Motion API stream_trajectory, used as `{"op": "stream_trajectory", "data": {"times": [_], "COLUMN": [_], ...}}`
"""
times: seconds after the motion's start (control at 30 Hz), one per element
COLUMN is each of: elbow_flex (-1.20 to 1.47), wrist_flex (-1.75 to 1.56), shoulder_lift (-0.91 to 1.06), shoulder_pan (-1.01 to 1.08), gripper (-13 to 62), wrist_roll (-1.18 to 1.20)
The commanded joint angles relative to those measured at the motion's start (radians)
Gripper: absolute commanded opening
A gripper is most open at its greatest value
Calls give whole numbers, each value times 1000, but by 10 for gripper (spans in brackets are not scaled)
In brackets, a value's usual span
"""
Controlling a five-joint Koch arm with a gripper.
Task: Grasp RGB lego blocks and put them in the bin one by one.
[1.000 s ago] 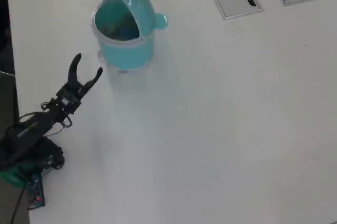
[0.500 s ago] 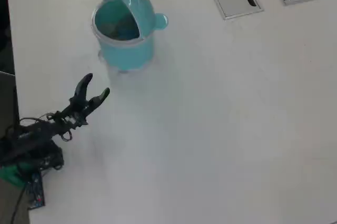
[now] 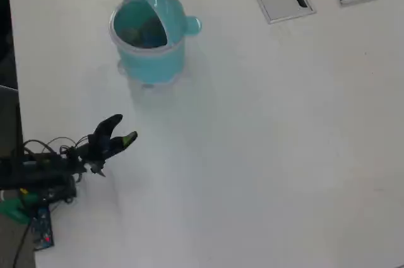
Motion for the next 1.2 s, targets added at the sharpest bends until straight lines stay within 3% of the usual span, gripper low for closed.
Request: {"op": "stream_trajectory", "data": {"times": [0.0,0.47,1.17], "elbow_flex": [-9,278,278], "wrist_flex": [-179,-334,241], "shoulder_lift": [67,66,64], "shoulder_pan": [26,103,244], "gripper": [329,330,357], "wrist_roll": [100,276,348]}}
